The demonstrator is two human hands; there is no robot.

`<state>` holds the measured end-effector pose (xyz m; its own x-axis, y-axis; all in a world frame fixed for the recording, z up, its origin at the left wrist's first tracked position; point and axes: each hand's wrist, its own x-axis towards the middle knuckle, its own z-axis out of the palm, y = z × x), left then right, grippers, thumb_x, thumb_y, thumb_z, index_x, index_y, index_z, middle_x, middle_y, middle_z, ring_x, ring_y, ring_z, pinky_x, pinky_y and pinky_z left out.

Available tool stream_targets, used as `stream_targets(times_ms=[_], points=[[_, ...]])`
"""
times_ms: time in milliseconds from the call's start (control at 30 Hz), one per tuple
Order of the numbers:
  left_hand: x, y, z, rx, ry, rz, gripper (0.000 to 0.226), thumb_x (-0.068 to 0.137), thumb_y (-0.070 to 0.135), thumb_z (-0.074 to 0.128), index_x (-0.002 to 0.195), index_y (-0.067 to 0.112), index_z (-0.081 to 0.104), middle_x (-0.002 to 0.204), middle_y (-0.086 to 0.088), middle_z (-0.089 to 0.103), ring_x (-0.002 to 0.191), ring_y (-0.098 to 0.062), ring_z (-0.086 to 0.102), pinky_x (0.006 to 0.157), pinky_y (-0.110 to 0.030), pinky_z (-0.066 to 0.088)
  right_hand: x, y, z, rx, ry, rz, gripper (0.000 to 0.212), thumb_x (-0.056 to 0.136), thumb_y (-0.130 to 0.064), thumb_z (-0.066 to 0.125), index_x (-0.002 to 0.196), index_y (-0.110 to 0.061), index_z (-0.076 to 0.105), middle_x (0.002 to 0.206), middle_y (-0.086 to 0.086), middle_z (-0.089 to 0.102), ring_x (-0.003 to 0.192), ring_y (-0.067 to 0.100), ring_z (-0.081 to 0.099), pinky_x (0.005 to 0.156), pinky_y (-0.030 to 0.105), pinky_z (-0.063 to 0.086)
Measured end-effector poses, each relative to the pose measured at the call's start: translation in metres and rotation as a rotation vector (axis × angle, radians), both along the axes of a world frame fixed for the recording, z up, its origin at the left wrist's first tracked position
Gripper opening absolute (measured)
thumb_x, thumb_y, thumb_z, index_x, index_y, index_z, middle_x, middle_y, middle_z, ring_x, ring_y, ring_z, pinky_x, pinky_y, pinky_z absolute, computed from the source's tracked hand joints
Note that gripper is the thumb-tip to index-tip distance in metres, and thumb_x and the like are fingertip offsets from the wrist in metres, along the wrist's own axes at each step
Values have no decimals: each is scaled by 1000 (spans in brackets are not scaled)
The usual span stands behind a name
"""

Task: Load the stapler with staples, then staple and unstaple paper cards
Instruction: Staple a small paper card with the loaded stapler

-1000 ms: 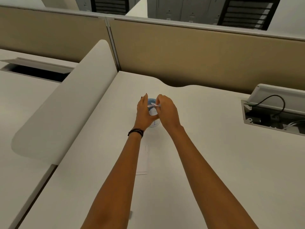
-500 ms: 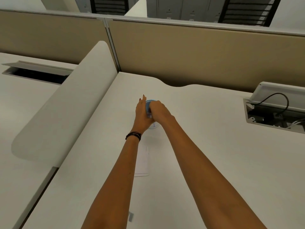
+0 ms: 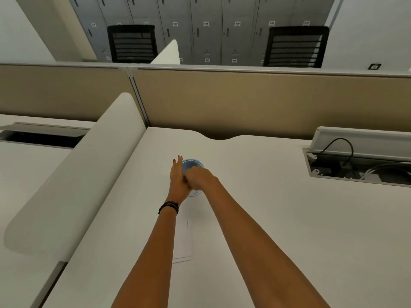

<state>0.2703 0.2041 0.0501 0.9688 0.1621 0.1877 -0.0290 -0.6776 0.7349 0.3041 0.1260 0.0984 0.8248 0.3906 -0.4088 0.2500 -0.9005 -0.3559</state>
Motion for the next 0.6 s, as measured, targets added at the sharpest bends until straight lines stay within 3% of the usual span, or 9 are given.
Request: stream_targets(times_ms=[33,100,167,233,300,367,433,500,600], points=[[-3,-3,7,57,-11,14,69,92,41,49,149,22,16,158,-7,14,142,-26,24,114,-48,29,-2,-3,-1,25,-16,-33,38,95,-13,44,132,-2,46,134,17,51,122,33,50,101,36,40],[-3,-7,12,-122,68,14,78,89,21,60,149,13,11,158,-12,6,146,-28,11,115,-47,23,-13,-14,-1,105,-61,-57,36,96,-14,45,130,-4,49,132,17,54,119,32,52,99,34,41],[0,-8,9,-225,127,31,86,84,20,67,148,8,11,158,-14,7,146,-29,4,117,-49,18,-23,-32,-6,285,-179,-28,35,96,-12,43,129,-5,50,133,18,53,120,34,51,101,37,43],[-11,-11,17,-239,104,-7,102,73,50,70,146,4,15,155,-16,17,145,-29,11,117,-47,19,-38,-48,-7,349,-310,63,45,96,-11,45,140,-10,37,147,15,39,133,32,40,111,40,34],[-19,-14,21,-383,55,-10,131,50,85,57,142,-1,22,147,-22,32,133,-28,33,108,-39,29,-52,-64,-7,388,-358,86,54,98,-15,40,147,-14,19,156,9,19,143,27,21,119,38,18],[-26,-18,17,-445,39,44,138,45,92,49,140,-4,24,143,-26,37,123,-23,39,102,-35,32,-64,-83,-10,418,-376,28,55,99,-14,36,148,-17,11,158,5,10,146,23,11,119,36,10],[-37,-23,14,-351,13,92,123,55,81,59,141,-1,26,143,-22,38,125,-23,39,107,-39,32,-76,-103,-14,371,-428,-11,59,97,-5,37,148,-18,10,158,4,11,146,21,12,118,33,12],[-50,-39,8,-291,-13,135,95,70,42,77,142,4,27,146,-19,35,133,-31,36,111,-48,32,-94,-133,-17,358,-468,-74,65,94,3,38,148,-19,12,157,5,16,145,21,17,117,30,16],[-83,-75,1,-271,-72,152,81,82,9,69,146,8,20,155,-14,19,143,-23,17,117,-43,20,-118,-178,-31,313,-481,-151,74,88,11,38,149,-22,11,156,6,21,143,21,23,115,30,23]])
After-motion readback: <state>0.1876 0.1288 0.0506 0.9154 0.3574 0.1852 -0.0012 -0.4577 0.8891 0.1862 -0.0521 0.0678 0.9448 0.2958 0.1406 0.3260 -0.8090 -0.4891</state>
